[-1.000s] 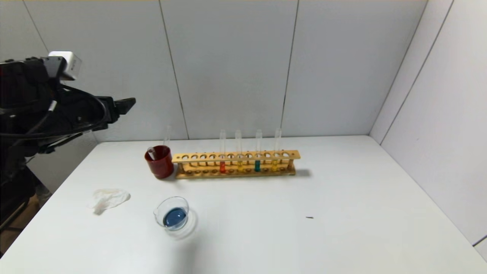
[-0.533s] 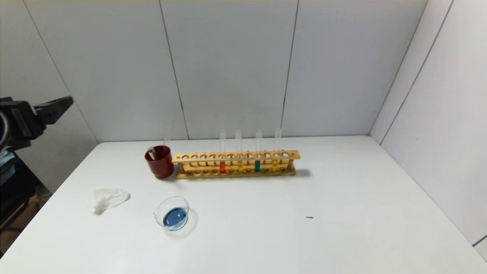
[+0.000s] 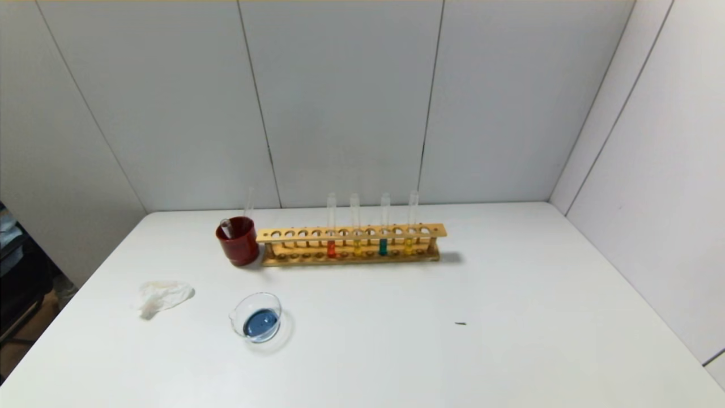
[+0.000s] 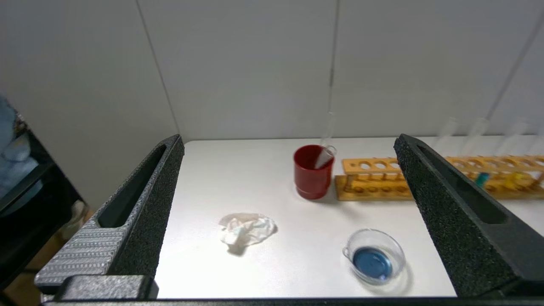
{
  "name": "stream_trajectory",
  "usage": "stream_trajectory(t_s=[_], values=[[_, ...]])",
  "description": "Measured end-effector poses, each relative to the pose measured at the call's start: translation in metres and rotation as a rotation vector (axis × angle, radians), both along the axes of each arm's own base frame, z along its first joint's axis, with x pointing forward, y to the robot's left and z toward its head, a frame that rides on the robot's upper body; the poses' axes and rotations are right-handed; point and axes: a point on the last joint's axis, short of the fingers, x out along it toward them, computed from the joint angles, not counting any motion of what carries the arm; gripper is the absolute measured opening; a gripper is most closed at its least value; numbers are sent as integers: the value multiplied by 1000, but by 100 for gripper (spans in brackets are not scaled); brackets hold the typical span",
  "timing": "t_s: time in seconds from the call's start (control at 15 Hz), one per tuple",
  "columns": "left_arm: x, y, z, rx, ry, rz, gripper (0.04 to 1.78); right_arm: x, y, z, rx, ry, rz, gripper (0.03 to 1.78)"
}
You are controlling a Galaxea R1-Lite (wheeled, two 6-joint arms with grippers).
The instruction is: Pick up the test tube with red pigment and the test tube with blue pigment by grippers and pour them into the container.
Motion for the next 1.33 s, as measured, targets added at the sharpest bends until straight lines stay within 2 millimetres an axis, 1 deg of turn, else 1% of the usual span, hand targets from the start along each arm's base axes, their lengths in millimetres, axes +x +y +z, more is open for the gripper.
stream_trajectory(t_s=[0.2,0.33,0.53,0.67,0.8,1.0,1.13,1.33], values=[[-33,-5,-26,20,-48,-82,174,0,0,0,0,0,0,175],[-44,-6,-40,22,-54,-126,174,0,0,0,0,0,0,175],[-49,-7,-57,21,-73,-149,174,0,0,0,0,0,0,175],[-55,-7,-72,29,-89,-182,174,0,0,0,0,0,0,175],[-63,-6,-92,34,-93,-216,174,0,0,0,0,0,0,175],[-61,-6,-125,28,-39,-224,174,0,0,0,0,0,0,175],[-57,-5,-142,38,20,-187,174,0,0,0,0,0,0,175],[-56,-3,-158,47,138,-72,174,0,0,0,0,0,0,175]])
